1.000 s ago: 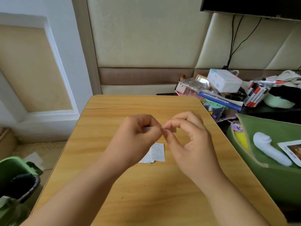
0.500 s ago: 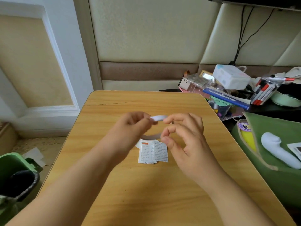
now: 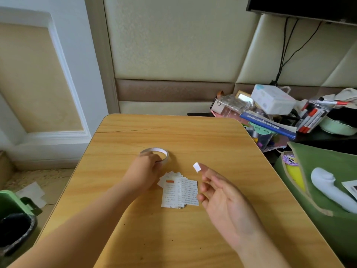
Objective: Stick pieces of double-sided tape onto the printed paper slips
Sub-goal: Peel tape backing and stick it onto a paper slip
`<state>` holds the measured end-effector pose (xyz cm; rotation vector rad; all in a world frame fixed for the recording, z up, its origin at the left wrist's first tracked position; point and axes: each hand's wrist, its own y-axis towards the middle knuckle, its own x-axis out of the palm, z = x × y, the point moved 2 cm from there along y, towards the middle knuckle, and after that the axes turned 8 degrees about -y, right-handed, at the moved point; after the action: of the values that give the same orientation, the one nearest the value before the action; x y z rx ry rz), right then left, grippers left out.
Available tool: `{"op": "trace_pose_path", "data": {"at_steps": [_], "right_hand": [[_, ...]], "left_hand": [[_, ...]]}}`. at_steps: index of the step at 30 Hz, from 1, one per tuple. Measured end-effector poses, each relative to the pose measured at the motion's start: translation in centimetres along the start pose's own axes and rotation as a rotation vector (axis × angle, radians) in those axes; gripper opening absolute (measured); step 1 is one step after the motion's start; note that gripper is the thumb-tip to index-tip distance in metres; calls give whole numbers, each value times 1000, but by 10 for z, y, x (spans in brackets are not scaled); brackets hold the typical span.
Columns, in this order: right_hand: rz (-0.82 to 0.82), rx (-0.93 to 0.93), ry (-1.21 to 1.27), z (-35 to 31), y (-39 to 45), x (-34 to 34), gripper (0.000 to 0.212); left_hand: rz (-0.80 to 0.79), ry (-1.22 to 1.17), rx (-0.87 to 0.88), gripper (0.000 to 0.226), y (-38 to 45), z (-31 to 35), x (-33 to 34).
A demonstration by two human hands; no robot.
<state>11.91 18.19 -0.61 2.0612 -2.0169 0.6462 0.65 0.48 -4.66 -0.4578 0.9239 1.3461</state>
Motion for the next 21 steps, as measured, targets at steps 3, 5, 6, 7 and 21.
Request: {"op": "trace_pose_path", "data": {"at_steps": [3, 5, 6, 7, 21], "right_hand": [[-23, -5, 14, 2, 0, -3, 47], [-28, -35, 41, 1, 0, -4, 67], [-36, -50, 62, 0, 0, -4, 67], [-48, -63, 86, -1, 0, -4, 65], [3, -312, -635, -15, -39, 28, 87]], "left_hand": [[79, -102, 94, 12, -12, 16, -9], [121, -299, 137, 3, -25, 35, -17], [143, -436, 111, 12, -32, 44, -23], [164, -596, 67, 28, -36, 52, -27], [-107, -1439, -276, 42, -86, 101, -75]]}}
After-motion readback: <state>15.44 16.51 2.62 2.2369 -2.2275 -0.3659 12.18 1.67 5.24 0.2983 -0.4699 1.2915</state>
